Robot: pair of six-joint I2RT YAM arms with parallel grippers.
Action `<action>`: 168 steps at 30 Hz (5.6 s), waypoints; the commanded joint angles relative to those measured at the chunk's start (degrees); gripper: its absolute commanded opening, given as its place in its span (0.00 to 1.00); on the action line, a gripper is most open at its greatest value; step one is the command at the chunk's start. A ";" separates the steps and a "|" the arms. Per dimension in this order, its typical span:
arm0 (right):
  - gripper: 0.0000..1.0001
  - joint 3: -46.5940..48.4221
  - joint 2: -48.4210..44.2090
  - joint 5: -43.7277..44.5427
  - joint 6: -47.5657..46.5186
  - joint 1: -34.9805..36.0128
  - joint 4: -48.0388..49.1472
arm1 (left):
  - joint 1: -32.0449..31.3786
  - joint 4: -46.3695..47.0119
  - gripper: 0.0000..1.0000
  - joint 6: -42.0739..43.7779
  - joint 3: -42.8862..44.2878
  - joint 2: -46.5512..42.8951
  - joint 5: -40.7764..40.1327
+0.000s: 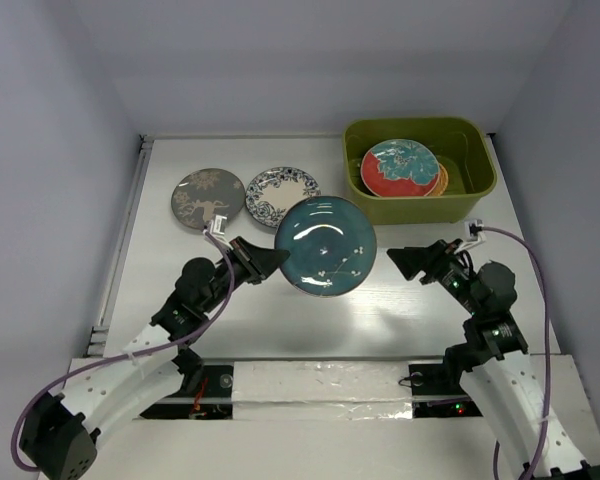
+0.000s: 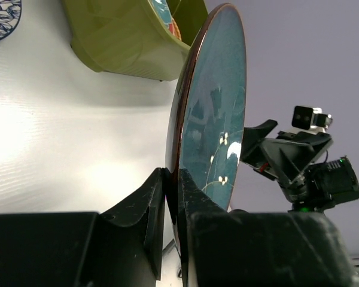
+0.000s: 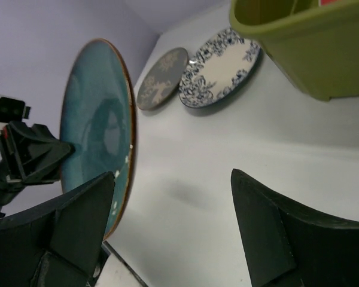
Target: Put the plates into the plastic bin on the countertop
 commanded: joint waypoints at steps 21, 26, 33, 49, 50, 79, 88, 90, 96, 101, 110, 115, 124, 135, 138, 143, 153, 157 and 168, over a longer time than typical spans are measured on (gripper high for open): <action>0.29 1.78 18.33 -5.99 3.17 5.46 23.10 | 1.05 20.87 0.00 -2.81 4.53 6.35 10.54; 0.00 5.82 21.84 -6.08 2.64 5.46 23.18 | 1.05 19.20 0.00 -1.50 5.58 5.56 10.10; 0.00 20.20 23.42 5.08 -0.16 4.33 14.84 | 1.05 5.78 0.36 5.26 8.40 3.55 -1.11; 0.00 46.25 54.70 2.72 0.61 -19.67 10.61 | 3.51 -9.98 0.47 11.78 5.41 -1.56 -23.12; 0.00 48.00 58.03 2.11 1.14 -21.07 10.70 | 4.12 -10.85 0.47 12.56 5.50 -1.47 -24.34; 0.74 42.16 48.15 16.95 0.98 -17.86 4.72 | 26.18 -6.20 0.57 3.45 4.80 17.69 -19.68; 0.07 24.92 34.42 17.57 0.53 0.44 15.00 | 35.05 -2.69 0.64 -3.25 5.06 26.38 -16.37; 0.10 21.84 32.93 16.16 0.36 3.42 16.59 | 36.55 -1.12 0.64 -5.00 6.11 29.97 -15.75; 0.12 18.05 30.73 14.15 -0.08 8.01 18.26 | 39.62 3.54 0.59 -9.13 9.45 41.83 -12.50; 0.13 17.26 29.24 12.03 -0.70 8.53 18.17 | 40.16 5.92 0.52 -10.37 13.75 50.37 -9.33; 0.13 16.82 24.58 10.89 -0.70 8.53 16.59 | 42.08 12.60 0.10 -13.27 15.17 59.70 -9.33; 0.16 16.91 23.78 10.19 -1.58 8.53 14.39 | 43.85 25.42 0.00 -15.11 8.50 58.56 -5.64; 0.61 18.83 29.05 13.87 -1.22 16.87 15.53 | 43.85 29.75 0.00 -13.02 -5.75 31.69 -5.64; 0.94 26.30 45.13 17.13 1.06 28.21 21.76 | 40.25 6.75 0.00 -6.25 -9.18 -8.98 2.71; 0.95 28.06 48.82 17.30 1.32 29.71 22.74 | 40.25 1.91 0.00 -5.89 -7.87 -14.55 6.40; 0.99 32.45 53.21 17.92 1.32 30.94 22.31 | 39.02 -0.76 0.00 -6.76 -5.58 -16.41 13.34; 0.99 35.19 60.87 25.64 2.55 30.94 20.71 | 36.55 5.84 0.00 -12.30 -4.17 -17.29 23.45; 0.99 34.57 61.66 26.80 2.47 30.94 21.59 | 35.50 8.82 0.00 -13.36 -4.08 -17.21 26.26; 0.00 31.32 55.97 29.07 3.09 29.81 26.45 | 35.50 6.98 0.35 -7.13 -0.22 -8.17 28.65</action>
